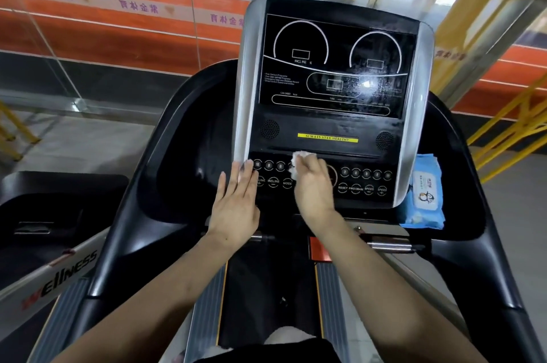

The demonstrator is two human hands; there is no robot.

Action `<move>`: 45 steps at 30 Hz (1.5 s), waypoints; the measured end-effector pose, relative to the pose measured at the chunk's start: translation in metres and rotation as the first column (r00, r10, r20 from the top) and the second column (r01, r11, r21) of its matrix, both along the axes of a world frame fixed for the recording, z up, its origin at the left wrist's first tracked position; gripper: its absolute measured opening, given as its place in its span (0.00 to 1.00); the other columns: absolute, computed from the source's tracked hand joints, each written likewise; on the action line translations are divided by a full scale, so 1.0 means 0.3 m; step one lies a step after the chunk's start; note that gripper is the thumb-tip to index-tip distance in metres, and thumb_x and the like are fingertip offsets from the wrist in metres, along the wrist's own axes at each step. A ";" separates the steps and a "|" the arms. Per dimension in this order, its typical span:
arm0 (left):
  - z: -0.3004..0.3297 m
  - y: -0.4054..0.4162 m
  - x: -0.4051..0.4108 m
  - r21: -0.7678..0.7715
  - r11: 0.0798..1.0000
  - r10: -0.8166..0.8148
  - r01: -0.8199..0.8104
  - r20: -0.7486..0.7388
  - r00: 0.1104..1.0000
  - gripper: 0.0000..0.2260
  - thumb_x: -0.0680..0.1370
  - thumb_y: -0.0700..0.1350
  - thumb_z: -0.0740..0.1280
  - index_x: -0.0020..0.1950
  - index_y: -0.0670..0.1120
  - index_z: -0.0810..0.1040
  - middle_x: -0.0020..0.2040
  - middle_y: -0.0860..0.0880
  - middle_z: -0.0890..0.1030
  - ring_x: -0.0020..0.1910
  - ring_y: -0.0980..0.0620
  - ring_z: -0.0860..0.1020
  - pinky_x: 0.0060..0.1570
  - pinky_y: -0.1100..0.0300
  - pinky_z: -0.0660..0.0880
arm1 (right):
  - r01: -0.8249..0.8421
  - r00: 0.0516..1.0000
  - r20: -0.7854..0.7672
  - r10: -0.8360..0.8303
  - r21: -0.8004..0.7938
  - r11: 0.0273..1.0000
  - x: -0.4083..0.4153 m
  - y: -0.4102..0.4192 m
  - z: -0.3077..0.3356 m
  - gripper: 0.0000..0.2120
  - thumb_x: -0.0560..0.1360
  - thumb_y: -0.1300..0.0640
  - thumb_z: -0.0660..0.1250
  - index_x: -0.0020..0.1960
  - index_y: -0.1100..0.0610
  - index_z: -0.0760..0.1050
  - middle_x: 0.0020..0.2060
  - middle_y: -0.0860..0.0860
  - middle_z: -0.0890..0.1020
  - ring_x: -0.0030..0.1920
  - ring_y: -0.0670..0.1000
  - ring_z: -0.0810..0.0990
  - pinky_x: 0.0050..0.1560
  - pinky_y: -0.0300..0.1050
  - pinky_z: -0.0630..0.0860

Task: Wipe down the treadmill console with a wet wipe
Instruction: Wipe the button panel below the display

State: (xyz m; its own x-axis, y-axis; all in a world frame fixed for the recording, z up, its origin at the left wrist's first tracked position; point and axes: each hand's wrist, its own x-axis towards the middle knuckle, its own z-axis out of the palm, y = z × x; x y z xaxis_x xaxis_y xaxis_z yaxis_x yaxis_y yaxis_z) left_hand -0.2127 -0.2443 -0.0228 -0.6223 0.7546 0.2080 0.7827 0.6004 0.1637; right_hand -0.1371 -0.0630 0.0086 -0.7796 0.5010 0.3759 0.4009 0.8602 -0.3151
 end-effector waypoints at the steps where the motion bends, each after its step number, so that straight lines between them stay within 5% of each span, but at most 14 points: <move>1: -0.001 0.004 0.002 -0.004 1.000 -0.003 0.003 -0.007 1.000 0.34 0.80 0.44 0.60 0.84 0.41 0.51 0.85 0.44 0.42 0.83 0.44 0.37 0.81 0.39 0.46 | -0.067 0.998 -0.019 0.067 0.014 0.998 -0.035 -0.033 -0.006 0.22 0.67 0.73 0.67 0.61 0.64 0.79 0.51 0.57 0.79 0.49 0.59 0.76 0.56 0.53 0.78; 5: 0.000 0.023 0.011 -0.018 1.000 -0.014 0.014 -0.019 1.000 0.34 0.79 0.45 0.61 0.83 0.41 0.54 0.85 0.44 0.45 0.84 0.42 0.39 0.81 0.39 0.49 | -0.099 0.994 -0.037 0.101 0.048 0.994 0.006 0.057 -0.016 0.23 0.75 0.69 0.64 0.68 0.56 0.77 0.60 0.51 0.78 0.56 0.56 0.75 0.61 0.48 0.74; 10: -0.004 0.055 0.033 -0.007 1.000 -0.007 0.007 -0.019 1.000 0.34 0.79 0.44 0.62 0.83 0.41 0.56 0.85 0.44 0.48 0.84 0.43 0.41 0.81 0.39 0.49 | 0.196 0.981 0.009 -0.196 -0.033 0.980 0.232 0.301 -0.017 0.19 0.77 0.68 0.63 0.67 0.60 0.77 0.60 0.63 0.76 0.61 0.64 0.73 0.61 0.55 0.70; 14: -0.001 0.096 0.070 0.001 1.000 0.003 -0.003 -0.014 1.000 0.34 0.79 0.44 0.62 0.83 0.41 0.56 0.85 0.44 0.47 0.84 0.43 0.42 0.81 0.40 0.49 | 0.014 0.998 -0.066 -0.020 -0.103 0.995 0.087 0.141 -0.026 0.14 0.75 0.69 0.67 0.60 0.64 0.79 0.48 0.54 0.77 0.48 0.55 0.73 0.47 0.43 0.70; 18: 0.021 0.154 0.110 0.015 1.000 -0.010 0.010 -0.021 1.000 0.34 0.79 0.44 0.63 0.83 0.40 0.56 0.85 0.44 0.47 0.84 0.43 0.42 0.81 0.40 0.49 | -0.113 0.993 -0.025 0.115 0.065 0.991 0.092 0.159 -0.001 0.24 0.73 0.69 0.70 0.67 0.57 0.78 0.56 0.52 0.79 0.52 0.56 0.75 0.55 0.49 0.77; 24: 0.022 0.228 0.180 0.012 1.000 -0.007 0.007 0.015 1.000 0.34 0.79 0.43 0.64 0.84 0.41 0.55 0.85 0.45 0.46 0.84 0.44 0.41 0.82 0.41 0.49 | 0.242 0.965 -0.090 -0.245 -0.037 0.970 0.357 0.455 -0.042 0.25 0.71 0.78 0.66 0.65 0.62 0.80 0.49 0.59 0.78 0.48 0.62 0.75 0.46 0.50 0.76; 26: 0.027 0.251 0.195 0.016 1.000 0.001 -0.001 0.008 1.000 0.34 0.79 0.43 0.63 0.84 0.42 0.55 0.85 0.46 0.45 0.84 0.45 0.41 0.82 0.41 0.49 | 0.262 0.956 -0.108 -0.272 -0.098 0.960 0.350 0.460 -0.045 0.15 0.76 0.73 0.64 0.60 0.64 0.79 0.47 0.60 0.76 0.47 0.58 0.74 0.47 0.54 0.74; 29: 0.038 0.285 0.214 0.020 1.000 0.009 -0.009 0.014 1.000 0.34 0.79 0.44 0.62 0.84 0.42 0.54 0.85 0.46 0.45 0.84 0.45 0.40 0.82 0.42 0.48 | 0.115 0.983 -0.130 -0.131 -0.122 0.986 0.260 0.355 -0.018 0.14 0.80 0.59 0.60 0.63 0.59 0.76 0.57 0.59 0.76 0.56 0.58 0.75 0.58 0.55 0.74; 34: 0.045 0.330 0.254 0.055 0.998 0.011 -0.011 0.013 1.000 0.34 0.78 0.43 0.64 0.83 0.42 0.56 0.85 0.46 0.47 0.84 0.46 0.42 0.82 0.41 0.50 | -0.177 0.980 -0.088 0.177 0.012 0.984 0.189 0.315 -0.013 0.20 0.75 0.65 0.71 0.66 0.58 0.77 0.55 0.52 0.78 0.52 0.56 0.75 0.54 0.51 0.78; 39: 0.039 0.372 0.291 0.035 0.999 -0.003 0.003 0.006 1.000 0.34 0.79 0.43 0.63 0.84 0.42 0.56 0.85 0.46 0.47 0.84 0.45 0.42 0.82 0.41 0.50 | -0.004 0.996 -0.091 0.007 0.024 1.000 0.395 0.535 -0.031 0.15 0.83 0.51 0.58 0.64 0.51 0.78 0.58 0.53 0.77 0.58 0.52 0.74 0.61 0.50 0.74; 42: 0.032 0.398 0.319 0.034 0.999 -0.011 0.011 0.015 1.000 0.33 0.79 0.43 0.62 0.83 0.42 0.56 0.85 0.46 0.46 0.84 0.45 0.42 0.82 0.41 0.49 | 0.094 0.991 -0.102 -0.087 0.063 0.994 0.452 0.593 -0.032 0.21 0.83 0.42 0.52 0.60 0.52 0.78 0.56 0.52 0.77 0.49 0.40 0.73 0.54 0.39 0.73; 45: 0.033 0.420 0.340 0.038 0.999 -0.006 0.005 0.028 1.000 0.32 0.79 0.43 0.61 0.83 0.42 0.56 0.85 0.46 0.46 0.84 0.45 0.41 0.82 0.42 0.49 | 0.140 0.990 0.014 -0.140 -0.002 0.990 0.456 0.579 -0.049 0.16 0.84 0.52 0.53 0.60 0.57 0.77 0.54 0.54 0.77 0.51 0.48 0.73 0.53 0.43 0.72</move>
State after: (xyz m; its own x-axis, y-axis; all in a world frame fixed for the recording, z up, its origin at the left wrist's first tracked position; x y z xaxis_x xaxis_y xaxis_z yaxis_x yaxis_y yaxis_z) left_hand -0.1106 -0.1182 -0.0129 -0.6241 0.7499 0.2193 0.7809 0.5890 0.2081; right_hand -0.0001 0.1106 -0.0060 -0.7064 0.6068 0.3644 0.5218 0.7943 -0.3112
